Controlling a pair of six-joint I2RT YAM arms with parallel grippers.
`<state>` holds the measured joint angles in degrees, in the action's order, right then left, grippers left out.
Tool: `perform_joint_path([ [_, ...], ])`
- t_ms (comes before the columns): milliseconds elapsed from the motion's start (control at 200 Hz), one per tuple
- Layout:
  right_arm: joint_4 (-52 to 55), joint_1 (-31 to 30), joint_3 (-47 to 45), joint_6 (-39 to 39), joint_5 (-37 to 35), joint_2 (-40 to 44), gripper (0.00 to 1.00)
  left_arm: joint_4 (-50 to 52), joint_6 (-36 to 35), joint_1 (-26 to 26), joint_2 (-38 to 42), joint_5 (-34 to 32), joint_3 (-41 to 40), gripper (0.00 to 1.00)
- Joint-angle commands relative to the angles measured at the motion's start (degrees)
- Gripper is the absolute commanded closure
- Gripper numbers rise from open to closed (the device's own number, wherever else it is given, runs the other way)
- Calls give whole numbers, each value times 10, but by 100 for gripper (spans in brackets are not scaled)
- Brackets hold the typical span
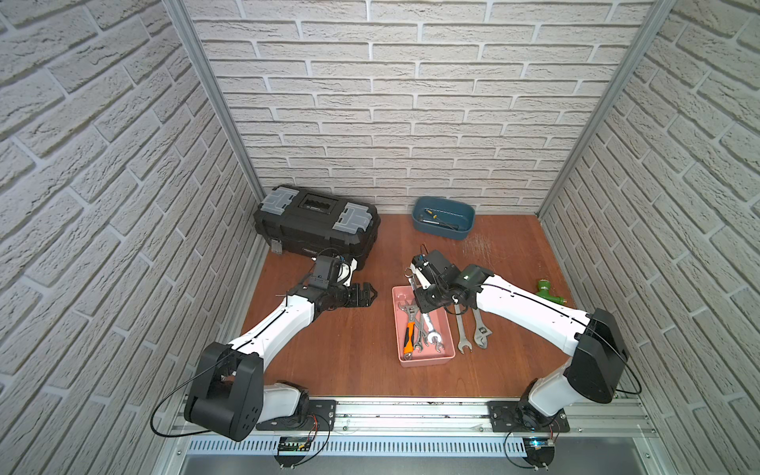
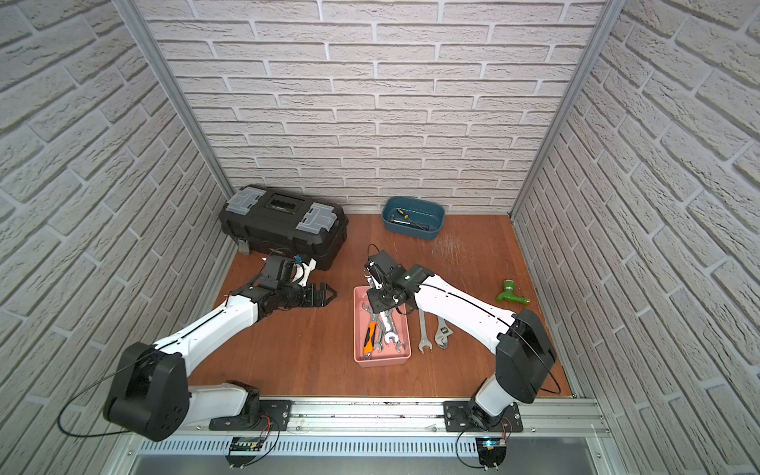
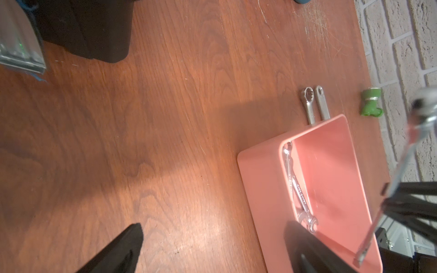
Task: Take out the wrench from the storage box
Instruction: Place the wrench at the center of the board.
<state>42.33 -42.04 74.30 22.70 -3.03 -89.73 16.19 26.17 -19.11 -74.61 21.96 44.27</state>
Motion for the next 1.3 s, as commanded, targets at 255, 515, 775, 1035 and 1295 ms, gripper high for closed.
perform_joint_path([
  [255,95,60,53,-25,-19,67,97,-17,-3,-4,-11,5,7,2],
  [515,123,166,-22,-82,9,115,97,-20,-5,-3,-25,10,15,2],
  [775,119,284,-90,-163,30,98,97,-14,-13,-3,-39,14,30,2],
  [1035,86,390,-122,-217,53,30,97,-11,-16,-3,-46,16,29,2],
  [1295,65,430,-101,-223,55,-46,97,-9,-16,-3,-56,17,36,2],
])
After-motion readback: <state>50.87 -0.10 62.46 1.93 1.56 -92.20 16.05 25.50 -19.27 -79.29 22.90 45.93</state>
